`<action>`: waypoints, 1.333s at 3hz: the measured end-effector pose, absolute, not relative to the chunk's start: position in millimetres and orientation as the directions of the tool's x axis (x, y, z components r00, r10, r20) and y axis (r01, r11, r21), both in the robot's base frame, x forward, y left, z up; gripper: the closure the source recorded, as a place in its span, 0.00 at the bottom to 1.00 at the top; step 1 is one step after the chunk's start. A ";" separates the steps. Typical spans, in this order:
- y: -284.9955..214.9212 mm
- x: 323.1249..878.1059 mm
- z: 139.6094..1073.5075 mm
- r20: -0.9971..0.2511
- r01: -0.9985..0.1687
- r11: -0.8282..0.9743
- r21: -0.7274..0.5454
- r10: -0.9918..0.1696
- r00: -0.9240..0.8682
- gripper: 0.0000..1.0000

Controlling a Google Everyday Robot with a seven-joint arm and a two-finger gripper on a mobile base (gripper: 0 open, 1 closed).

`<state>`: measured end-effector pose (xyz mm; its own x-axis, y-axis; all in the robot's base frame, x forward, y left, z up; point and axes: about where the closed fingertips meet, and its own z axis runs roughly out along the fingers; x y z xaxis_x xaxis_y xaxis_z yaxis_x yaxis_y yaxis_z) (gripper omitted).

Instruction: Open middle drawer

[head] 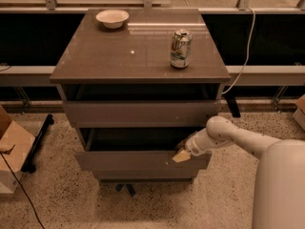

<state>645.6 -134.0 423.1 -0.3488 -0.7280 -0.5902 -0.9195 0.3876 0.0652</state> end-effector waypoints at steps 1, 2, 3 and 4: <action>-136.3 619.6 429.2 -0.566 -0.917 0.387 0.093 -0.737 -0.369 0.84; -139.2 609.7 432.5 -0.556 -0.915 0.390 0.102 -0.740 -0.377 0.61; -140.7 582.0 439.3 -0.530 -0.910 0.392 0.135 -0.747 -0.401 0.37; -140.3 578.0 439.9 -0.527 -0.909 0.392 0.140 -0.748 -0.403 0.14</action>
Offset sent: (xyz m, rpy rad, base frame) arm -0.4082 -0.0371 0.1245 -0.2115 0.5926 -0.0293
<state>578.0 -140.3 439.9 -0.4033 -0.7484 -0.5266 -0.9094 0.3919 0.1396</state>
